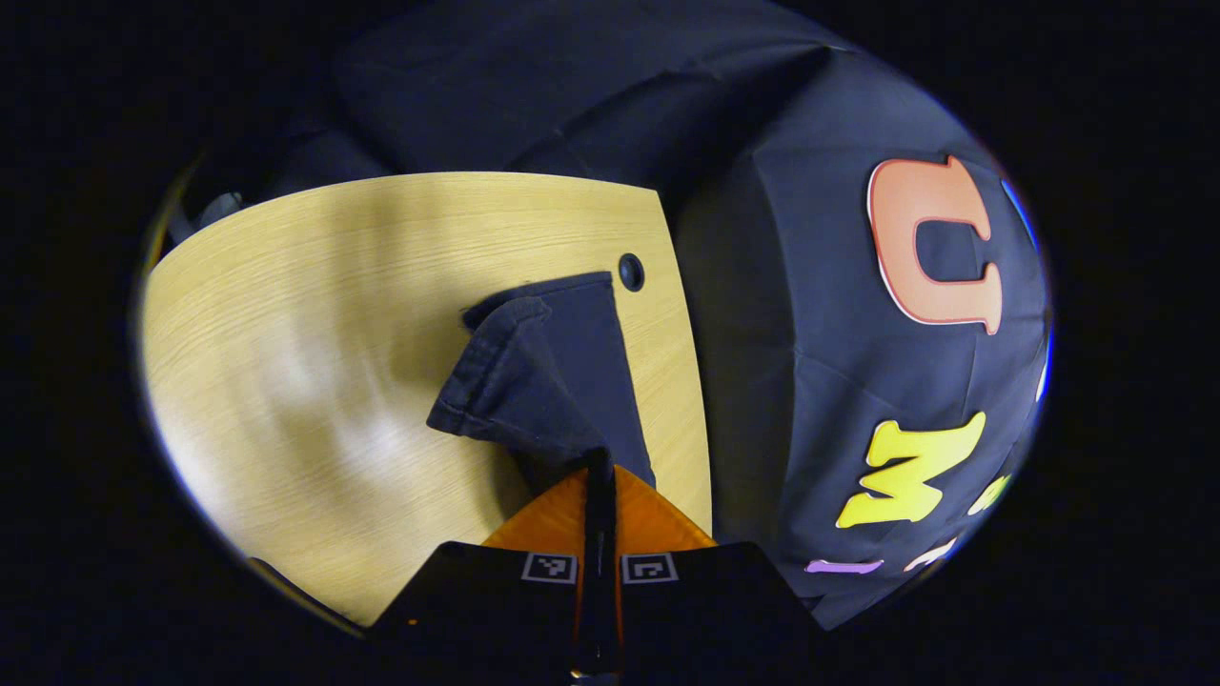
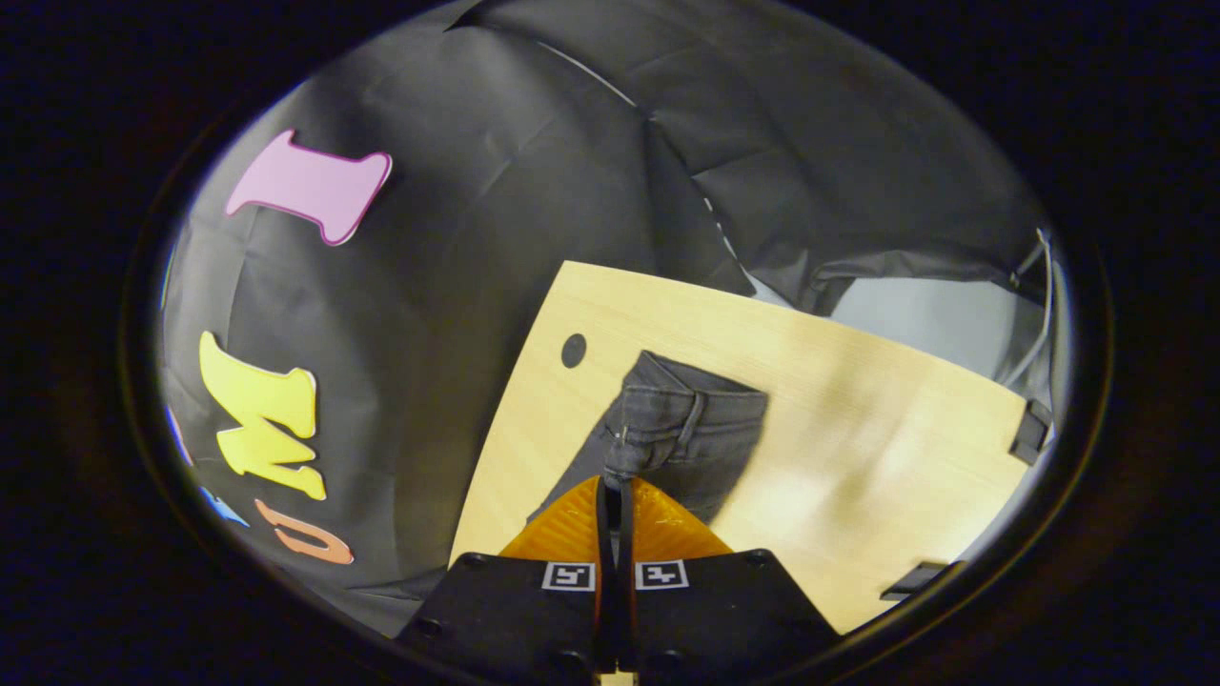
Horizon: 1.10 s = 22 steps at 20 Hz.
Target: Grasp the waist and the cuffs of the jeans and fold them to make the two legs overlap; first hold the waist and fold one-third of the jeans toward the cuffs, then hold the cuffs and fold the remaining one-third in the same direction to finish folding.
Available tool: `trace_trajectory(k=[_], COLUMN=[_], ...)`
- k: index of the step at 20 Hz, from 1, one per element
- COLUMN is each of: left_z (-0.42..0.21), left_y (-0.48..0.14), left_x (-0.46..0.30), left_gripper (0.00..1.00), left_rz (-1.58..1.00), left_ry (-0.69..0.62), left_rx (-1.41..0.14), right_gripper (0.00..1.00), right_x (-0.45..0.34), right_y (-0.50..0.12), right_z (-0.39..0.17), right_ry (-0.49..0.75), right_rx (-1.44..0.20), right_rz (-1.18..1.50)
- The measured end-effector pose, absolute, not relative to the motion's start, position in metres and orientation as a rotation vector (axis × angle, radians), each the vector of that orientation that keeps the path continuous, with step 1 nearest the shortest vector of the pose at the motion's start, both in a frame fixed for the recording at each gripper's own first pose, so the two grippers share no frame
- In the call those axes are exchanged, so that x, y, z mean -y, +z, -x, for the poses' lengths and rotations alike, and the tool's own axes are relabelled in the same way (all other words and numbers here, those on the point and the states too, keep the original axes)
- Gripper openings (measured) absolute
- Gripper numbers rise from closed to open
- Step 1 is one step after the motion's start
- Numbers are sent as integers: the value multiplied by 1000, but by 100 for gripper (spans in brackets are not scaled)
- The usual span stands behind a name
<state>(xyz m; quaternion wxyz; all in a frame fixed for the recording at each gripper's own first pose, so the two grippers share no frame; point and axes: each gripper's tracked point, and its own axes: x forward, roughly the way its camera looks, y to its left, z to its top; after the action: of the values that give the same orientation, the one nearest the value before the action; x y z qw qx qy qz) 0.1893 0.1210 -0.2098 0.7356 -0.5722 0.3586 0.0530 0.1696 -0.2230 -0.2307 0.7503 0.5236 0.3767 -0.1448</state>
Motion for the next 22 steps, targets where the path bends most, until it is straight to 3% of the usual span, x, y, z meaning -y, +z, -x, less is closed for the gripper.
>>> trace_trajectory(k=[4,7,15,16,18,20,21,22], left_z=[-250,-283,-305,-303,-304,-303,-303,-303], left_y=[-231,-256,-307,-311,-314,-308,-301,-294], left_x=[-110,-107,-104,-105,-107,-106,-103,-101], left_gripper=[4,3,4,0,19,29,27,51], left_rz=[1134,1155,1219,1228,1253,1255,1250,1233], left_ry=[55,90,177,198,219,203,184,171], left_rx=[-843,-869,-904,-911,-902,-893,-886,-881], right_gripper=[1,1,1,1,10,41,58,74], right_x=[224,222,213,213,210,199,194,191], right_y=[-257,-291,-339,-340,-342,-341,-332,-325], right_z=[-228,-258,-285,-285,-286,-287,-285,-283], right_ry=[-306,-305,-326,-321,-309,-286,-258,-244], right_rx=[-827,-848,-902,-895,-904,-907,-894,-878], right_rz=[-1119,-1088,-1039,-1041,-1043,-1038,-1043,-1035])
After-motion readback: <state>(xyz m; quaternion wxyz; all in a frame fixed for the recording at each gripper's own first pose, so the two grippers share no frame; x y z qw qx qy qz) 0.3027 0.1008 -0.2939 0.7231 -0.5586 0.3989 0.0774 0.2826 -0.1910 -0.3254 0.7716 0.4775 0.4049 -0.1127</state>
